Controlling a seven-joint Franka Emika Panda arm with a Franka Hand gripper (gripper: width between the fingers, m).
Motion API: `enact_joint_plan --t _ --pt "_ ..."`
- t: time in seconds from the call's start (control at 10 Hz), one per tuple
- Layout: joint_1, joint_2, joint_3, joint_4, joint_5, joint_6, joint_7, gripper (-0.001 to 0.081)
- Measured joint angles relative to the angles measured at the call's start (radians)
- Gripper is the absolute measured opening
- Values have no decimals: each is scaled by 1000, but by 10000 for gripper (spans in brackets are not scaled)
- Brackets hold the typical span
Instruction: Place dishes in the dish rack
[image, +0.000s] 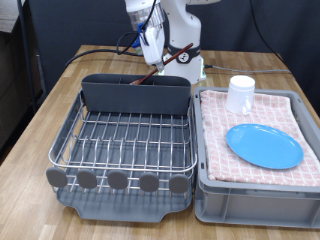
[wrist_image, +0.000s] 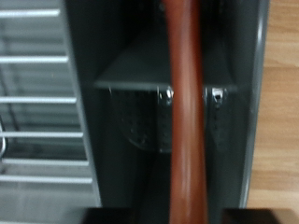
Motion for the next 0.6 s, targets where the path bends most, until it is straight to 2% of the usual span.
enact_joint_plan --t 0.1,0.2,0.3,0.4,0.5,0.6 --pt "-3 23 -2 0 -6 24 0 281" --pt "-9 46 1 0 -19 49 1 281" --pt "-28 66 22 0 -57 68 21 443" --pt "-72 81 74 1 -136 77 85 589" --pt "-138 84 159 4 -249 77 192 589" --pt "-193 79 246 10 -341 64 296 737"
